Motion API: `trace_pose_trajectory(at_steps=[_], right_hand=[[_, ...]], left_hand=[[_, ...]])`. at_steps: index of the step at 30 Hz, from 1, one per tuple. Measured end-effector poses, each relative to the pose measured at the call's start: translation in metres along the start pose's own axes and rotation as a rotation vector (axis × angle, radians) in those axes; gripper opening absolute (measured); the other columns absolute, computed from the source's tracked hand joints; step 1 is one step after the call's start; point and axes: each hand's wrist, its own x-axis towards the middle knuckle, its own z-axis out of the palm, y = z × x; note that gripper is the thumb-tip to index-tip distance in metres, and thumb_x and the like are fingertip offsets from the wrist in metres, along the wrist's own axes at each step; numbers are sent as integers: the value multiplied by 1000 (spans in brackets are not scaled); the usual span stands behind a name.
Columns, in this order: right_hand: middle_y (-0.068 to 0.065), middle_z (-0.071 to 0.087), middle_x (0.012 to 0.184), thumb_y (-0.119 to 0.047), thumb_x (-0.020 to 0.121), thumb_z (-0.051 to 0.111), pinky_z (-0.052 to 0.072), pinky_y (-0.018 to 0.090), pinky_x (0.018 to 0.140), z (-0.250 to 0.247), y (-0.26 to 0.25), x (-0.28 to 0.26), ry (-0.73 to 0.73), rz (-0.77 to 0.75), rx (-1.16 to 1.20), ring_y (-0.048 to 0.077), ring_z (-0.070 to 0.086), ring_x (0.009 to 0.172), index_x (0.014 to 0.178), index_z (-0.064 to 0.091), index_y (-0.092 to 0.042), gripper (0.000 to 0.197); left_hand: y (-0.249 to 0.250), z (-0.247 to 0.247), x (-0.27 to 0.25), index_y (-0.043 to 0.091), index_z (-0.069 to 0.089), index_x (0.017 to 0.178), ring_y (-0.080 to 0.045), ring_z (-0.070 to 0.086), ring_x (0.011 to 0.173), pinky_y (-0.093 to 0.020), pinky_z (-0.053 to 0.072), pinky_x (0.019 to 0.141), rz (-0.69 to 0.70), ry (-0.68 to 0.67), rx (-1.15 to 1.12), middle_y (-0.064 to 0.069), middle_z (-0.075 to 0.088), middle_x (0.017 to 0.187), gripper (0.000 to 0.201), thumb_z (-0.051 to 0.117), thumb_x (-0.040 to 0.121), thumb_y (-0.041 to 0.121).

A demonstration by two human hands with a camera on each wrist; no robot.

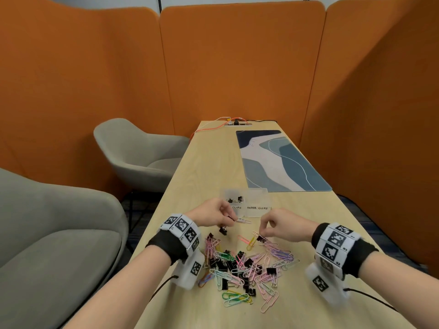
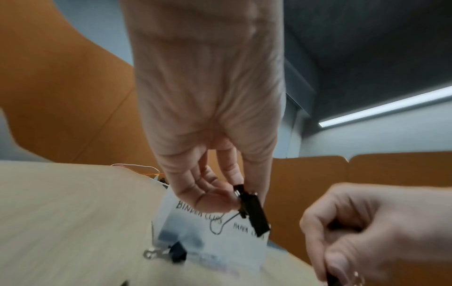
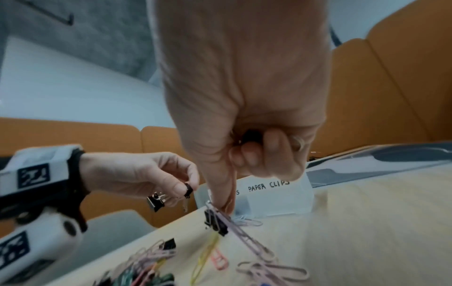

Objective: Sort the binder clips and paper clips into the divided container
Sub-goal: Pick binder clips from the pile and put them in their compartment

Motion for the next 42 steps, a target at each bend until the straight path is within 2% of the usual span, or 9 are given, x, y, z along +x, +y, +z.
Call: trace_pose_trajectory(at_steps=[6, 12, 15, 17, 20, 22, 29, 34, 42], right_hand=[[-10, 52, 71, -32, 91, 55, 33, 19, 53, 1, 8, 10, -116, 112, 179, 6, 39, 58, 76, 45, -19, 22], [-9, 55, 37, -11, 85, 64, 20, 20, 39, -12, 7, 12, -153, 251, 643, 8, 27, 35, 64, 44, -12, 29], [0, 67, 56, -3, 82, 56, 17, 20, 39, -8, 7, 15, -143, 315, 774, 8, 26, 34, 65, 39, -14, 27], [7, 69, 64, -4, 80, 57, 17, 20, 39, -4, 8, 17, -155, 317, 780, 10, 26, 36, 66, 40, -15, 24], [-3, 61, 50, -16, 82, 67, 21, 19, 37, 0, 6, 19, -183, 265, 657, 10, 29, 36, 66, 45, -15, 27], [-1, 59, 56, -25, 80, 73, 25, 19, 36, -1, 4, 20, -207, 233, 540, 8, 33, 35, 68, 48, -17, 29], [0, 49, 59, -12, 76, 75, 26, 18, 36, -4, 0, 21, -290, 188, 296, 11, 34, 43, 66, 46, -20, 31], [1, 44, 59, -8, 81, 70, 29, 18, 37, -12, 2, 21, -323, 187, 493, 6, 35, 38, 69, 44, -17, 30], [4, 38, 71, -11, 87, 59, 25, 18, 37, -16, 7, 33, -225, 398, 795, 11, 35, 45, 79, 45, -13, 16]], left_hand=[[7, -21, 14, 16, 63, 76, -5, 53, 61, -9, 46, 52, -37, 117, -141, 3, 59, 70, 15, 68, 83, 4], [9, -34, 39, 14, 62, 76, -8, 50, 56, -16, 49, 57, -142, 252, -287, 0, 59, 71, 14, 68, 83, 4], [10, -35, 49, 14, 60, 75, -8, 49, 54, -16, 49, 56, -165, 294, -301, -1, 58, 70, 15, 67, 84, 3], [11, -33, 54, 15, 60, 74, -9, 49, 53, -15, 49, 53, -174, 295, -274, -1, 58, 70, 17, 67, 84, 3], [9, -28, 59, 15, 59, 72, -10, 51, 53, -14, 49, 50, -176, 285, -221, -1, 59, 69, 18, 67, 84, 3], [7, -24, 61, 16, 59, 70, -10, 52, 54, -15, 48, 50, -175, 284, -195, -1, 59, 69, 20, 67, 83, 3], [7, -20, 66, 17, 61, 73, -11, 55, 59, -20, 50, 56, -166, 315, -47, -1, 60, 76, 16, 68, 83, 7], [9, -15, 69, 17, 62, 78, -19, 59, 75, -32, 54, 78, -154, 378, 107, -4, 64, 84, 10, 64, 84, 9], [9, -12, 75, 16, 60, 71, -29, 71, 82, -39, 59, 83, -193, 445, 24, -14, 72, 93, 16, 66, 83, 7]])
